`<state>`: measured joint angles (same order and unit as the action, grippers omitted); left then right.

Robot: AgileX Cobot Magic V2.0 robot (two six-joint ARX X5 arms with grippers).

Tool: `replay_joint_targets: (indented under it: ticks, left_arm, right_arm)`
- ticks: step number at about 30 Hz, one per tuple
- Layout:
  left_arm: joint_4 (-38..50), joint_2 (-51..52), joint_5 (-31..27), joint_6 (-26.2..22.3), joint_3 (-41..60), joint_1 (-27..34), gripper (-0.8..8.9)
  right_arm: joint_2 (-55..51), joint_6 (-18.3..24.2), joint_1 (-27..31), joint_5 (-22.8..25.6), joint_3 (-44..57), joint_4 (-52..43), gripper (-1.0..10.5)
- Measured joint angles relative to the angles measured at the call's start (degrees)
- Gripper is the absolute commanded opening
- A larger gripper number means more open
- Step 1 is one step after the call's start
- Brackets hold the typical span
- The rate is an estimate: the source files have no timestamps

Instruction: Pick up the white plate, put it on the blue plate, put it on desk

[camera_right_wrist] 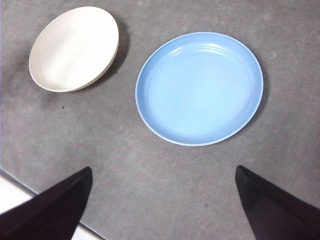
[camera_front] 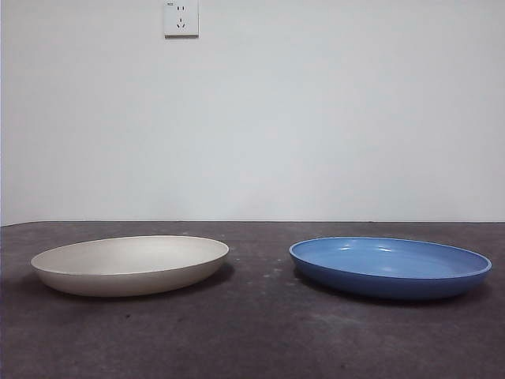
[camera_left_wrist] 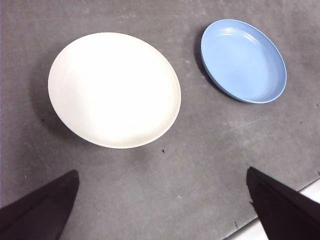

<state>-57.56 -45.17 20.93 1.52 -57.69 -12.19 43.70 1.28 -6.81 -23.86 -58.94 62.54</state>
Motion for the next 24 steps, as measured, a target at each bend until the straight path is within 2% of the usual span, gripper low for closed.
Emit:
replay_joint_targets:
  ticks: [12,19,24]
  left_arm:
    - [12.70,-14.88,-5.38,2.34,0.00,0.00,5.22]
    - [19.91,-25.92,-12.50,2.45,-0.02,0.04,5.24]
    - [24.33,-31.74,-13.40,2.45,-0.02,0.87,5.23]
  right_arm:
    - [0.00,-0.02,0.00,0.00,0.00,0.00,4.6]
    - [0.00,-0.02,0.00,0.00,0.00,0.00,4.6]
    - [0.00,-0.02,0.00,0.00,0.00,0.00,4.6]
